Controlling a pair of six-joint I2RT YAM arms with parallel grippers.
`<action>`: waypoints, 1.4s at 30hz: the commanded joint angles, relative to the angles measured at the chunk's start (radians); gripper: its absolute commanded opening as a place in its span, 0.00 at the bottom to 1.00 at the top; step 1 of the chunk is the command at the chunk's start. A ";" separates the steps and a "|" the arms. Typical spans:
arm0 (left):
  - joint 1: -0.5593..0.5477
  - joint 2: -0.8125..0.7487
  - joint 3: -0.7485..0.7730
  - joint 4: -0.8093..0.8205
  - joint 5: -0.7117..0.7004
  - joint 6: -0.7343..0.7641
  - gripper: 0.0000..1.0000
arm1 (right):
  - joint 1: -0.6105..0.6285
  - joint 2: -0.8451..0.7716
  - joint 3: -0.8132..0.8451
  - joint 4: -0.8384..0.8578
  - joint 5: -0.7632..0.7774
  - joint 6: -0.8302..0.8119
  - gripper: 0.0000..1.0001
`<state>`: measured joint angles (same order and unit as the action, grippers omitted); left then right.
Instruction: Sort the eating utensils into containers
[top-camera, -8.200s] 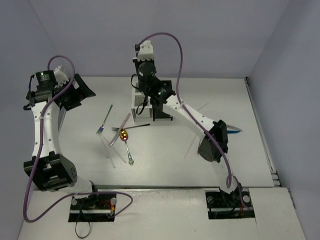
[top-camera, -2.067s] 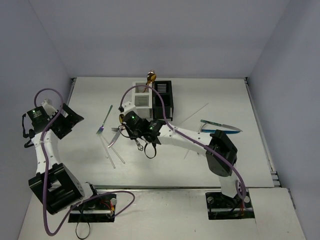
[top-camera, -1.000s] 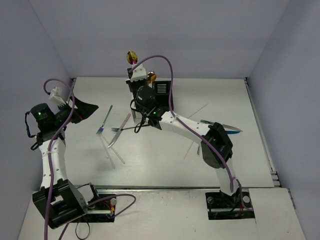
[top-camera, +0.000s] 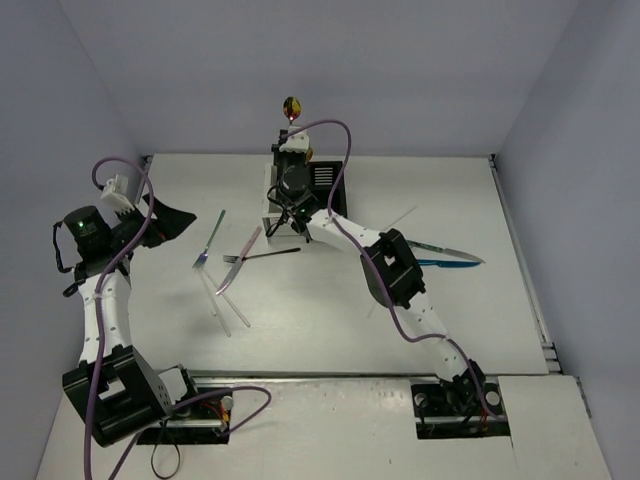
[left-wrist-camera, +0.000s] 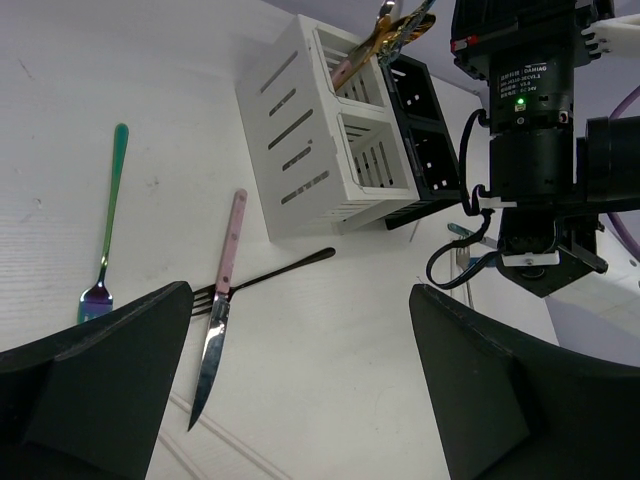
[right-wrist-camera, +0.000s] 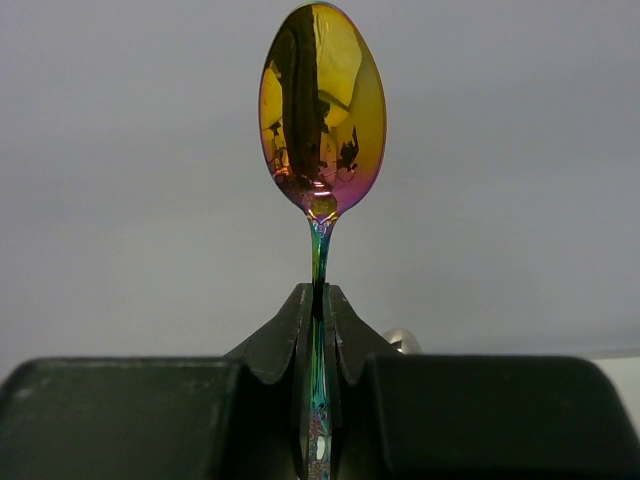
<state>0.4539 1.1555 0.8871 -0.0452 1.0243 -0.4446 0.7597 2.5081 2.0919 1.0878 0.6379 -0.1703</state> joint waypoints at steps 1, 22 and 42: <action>0.014 0.015 0.015 0.065 0.014 0.035 0.90 | -0.005 -0.008 0.077 0.090 0.018 0.056 0.00; 0.040 0.013 0.027 -0.005 0.020 0.076 0.89 | -0.005 0.049 0.099 0.023 0.049 0.129 0.00; 0.042 0.006 0.047 -0.028 -0.007 0.064 0.90 | 0.054 -0.139 -0.088 -0.042 0.025 0.153 0.34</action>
<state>0.4896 1.1797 0.8864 -0.1230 1.0195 -0.3728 0.7749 2.5804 2.0633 0.9950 0.6719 -0.0266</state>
